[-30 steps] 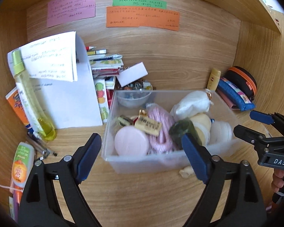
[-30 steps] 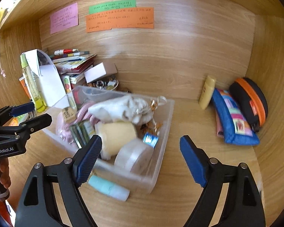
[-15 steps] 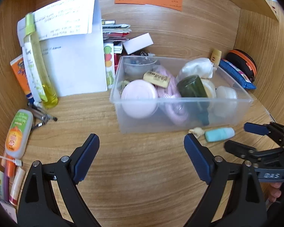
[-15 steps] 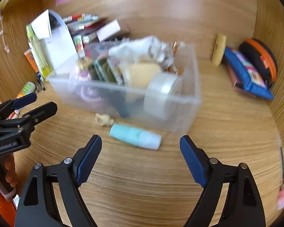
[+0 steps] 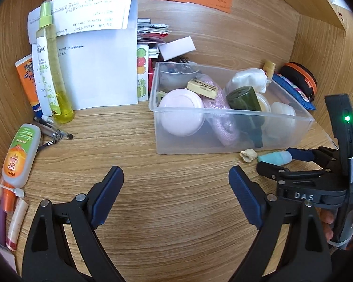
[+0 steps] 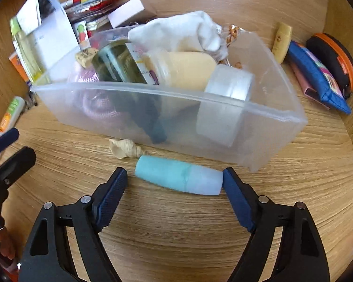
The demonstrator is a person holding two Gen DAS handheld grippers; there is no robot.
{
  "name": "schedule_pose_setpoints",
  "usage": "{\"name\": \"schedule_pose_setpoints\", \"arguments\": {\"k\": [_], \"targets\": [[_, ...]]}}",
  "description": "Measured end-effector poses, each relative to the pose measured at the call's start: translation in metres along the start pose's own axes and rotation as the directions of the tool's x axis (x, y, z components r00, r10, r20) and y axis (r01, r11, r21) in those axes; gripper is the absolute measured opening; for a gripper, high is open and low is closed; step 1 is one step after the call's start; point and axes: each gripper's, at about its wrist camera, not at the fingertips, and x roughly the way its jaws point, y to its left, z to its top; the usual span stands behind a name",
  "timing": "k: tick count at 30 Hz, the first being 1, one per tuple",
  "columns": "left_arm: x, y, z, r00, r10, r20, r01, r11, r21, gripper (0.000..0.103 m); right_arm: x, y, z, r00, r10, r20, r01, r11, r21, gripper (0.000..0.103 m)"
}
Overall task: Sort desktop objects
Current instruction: 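Grasp the light blue tube across its body with the right tool, then lift the light blue tube with the right tool while the left tool moves toward the seashell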
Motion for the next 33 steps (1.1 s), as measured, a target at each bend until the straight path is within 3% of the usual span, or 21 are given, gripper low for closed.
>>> {"name": "schedule_pose_setpoints", "arguments": {"k": [6,14,25,30,33], "targets": [[0.002,-0.007,-0.001,1.0,0.005,-0.004,-0.005,1.0,0.01,0.092,-0.003,0.001,-0.001,1.0,-0.019,0.015,0.019,1.0,0.009,0.071],[0.019,-0.038,0.006,0.999,0.011,-0.05,-0.009,0.999,0.05,0.092,-0.022,-0.006,-0.015,0.998,0.054,0.039,-0.054,0.999,0.002,0.071],[0.058,-0.09,0.015,0.989,0.059,-0.133,-0.049,0.996,0.077,0.091,-0.05,-0.072,-0.02,0.987,0.092,0.133,-0.102,0.992,0.071,0.071],[0.07,-0.1,0.017,0.982,0.078,-0.171,-0.07,0.996,0.053,0.071,-0.056,-0.089,-0.021,0.979,0.125,0.159,-0.137,0.988,0.068,0.071],[0.075,-0.104,0.017,0.977,0.104,-0.187,-0.099,0.994,0.037,0.064,-0.056,-0.096,-0.02,0.976,0.144,0.165,-0.154,0.987,0.055,0.071]]}}
